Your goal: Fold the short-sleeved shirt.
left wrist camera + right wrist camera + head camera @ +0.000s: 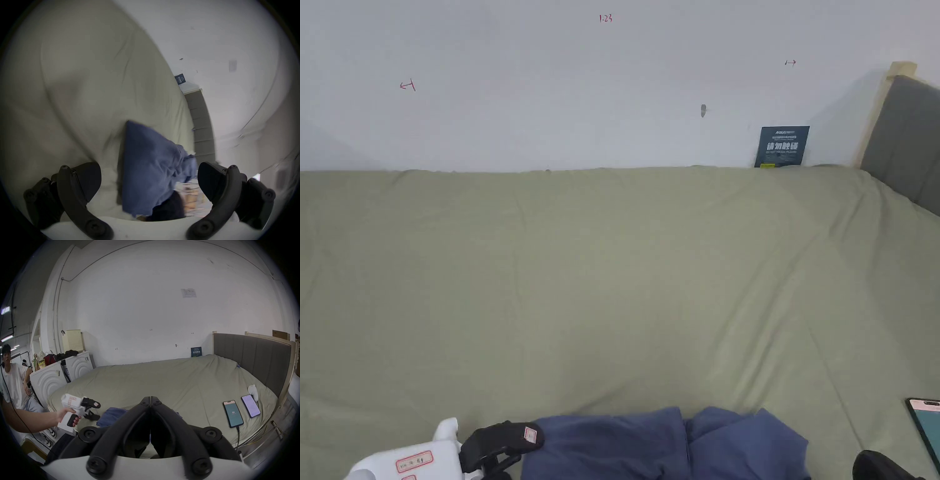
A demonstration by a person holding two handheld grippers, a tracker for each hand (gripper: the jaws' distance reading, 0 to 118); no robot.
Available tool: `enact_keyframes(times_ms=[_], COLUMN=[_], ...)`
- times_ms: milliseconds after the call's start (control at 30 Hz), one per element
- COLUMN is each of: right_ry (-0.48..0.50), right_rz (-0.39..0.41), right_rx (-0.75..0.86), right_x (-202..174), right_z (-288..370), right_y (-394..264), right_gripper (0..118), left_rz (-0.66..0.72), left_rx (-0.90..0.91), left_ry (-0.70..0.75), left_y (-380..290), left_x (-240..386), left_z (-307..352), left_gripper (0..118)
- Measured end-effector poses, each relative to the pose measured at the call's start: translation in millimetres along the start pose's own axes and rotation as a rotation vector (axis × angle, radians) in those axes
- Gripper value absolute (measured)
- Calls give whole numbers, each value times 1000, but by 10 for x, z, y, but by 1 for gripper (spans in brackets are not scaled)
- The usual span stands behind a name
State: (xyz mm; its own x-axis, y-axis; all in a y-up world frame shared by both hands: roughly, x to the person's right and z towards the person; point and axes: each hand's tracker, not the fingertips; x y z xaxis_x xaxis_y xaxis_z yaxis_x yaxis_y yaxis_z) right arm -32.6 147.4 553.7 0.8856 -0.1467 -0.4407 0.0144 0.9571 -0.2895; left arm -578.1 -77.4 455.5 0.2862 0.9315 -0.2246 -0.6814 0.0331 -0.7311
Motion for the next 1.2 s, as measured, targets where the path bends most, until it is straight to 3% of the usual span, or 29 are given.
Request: enact_keyframes(times_ms=[67, 100, 133, 233, 267, 300, 333, 500, 667, 767, 867, 1000, 1067, 1200], right_ry=[-13, -21, -25, -31, -35, -35, -34, -21, 17, 43, 60, 61, 55, 36], right_rz=[7, 10, 11, -2, -3, -2, -1, 14, -5, 2, 6, 22, 29, 19], right_rx=[-4, -6, -5, -4, -4, -2, 0, 15, 27, 25, 20, 17, 17, 32], right_x=[13, 18, 22, 37, 33, 30, 26, 10, -20, -80, -134, -165, -157, -89], right_z=[1, 1, 2, -15, -17, -16, -15, -32, -87, -126, -139, -125, -107, -26], right_y=[9, 16, 21, 35, 38, 42, 47, 83, 61, 24, 4, -7, 0, 36], right_gripper=[0, 0, 0, 0, 0, 0, 0, 0, 0, 0, 0, 0, 0, 0], left_rz=[5, 17, 6, -148, -144, -140, -83, -106, -216, -242, -343, -520, -515, -534], left_rx=[58, 35, -9, -75, -60, -39, -23, 201, 426, 436, 403, 325, 273, 206], left_ry=[-181, -162, -143, 39, 203, 208, 89, 173, 529, 632, 680, 605, 569, 660], left_y=[-22, -32, -86, -162, -215, -227, -224, -164, 1, 48, -139, -554, -607, -577], left_x=[5, 63, 121, 293, 315, 255, 253, 499, 877, 922, 1201, 1641, 1655, 1409], left_z=[-111, -224, -359, -609, -707, -696, -638, 30, 921, 1015, 664, -131, -583, -1132], left_gripper=[117, 116, 107, 64, 9, 9, 9, 9, 9, 9, 9, 9, 9, 15])
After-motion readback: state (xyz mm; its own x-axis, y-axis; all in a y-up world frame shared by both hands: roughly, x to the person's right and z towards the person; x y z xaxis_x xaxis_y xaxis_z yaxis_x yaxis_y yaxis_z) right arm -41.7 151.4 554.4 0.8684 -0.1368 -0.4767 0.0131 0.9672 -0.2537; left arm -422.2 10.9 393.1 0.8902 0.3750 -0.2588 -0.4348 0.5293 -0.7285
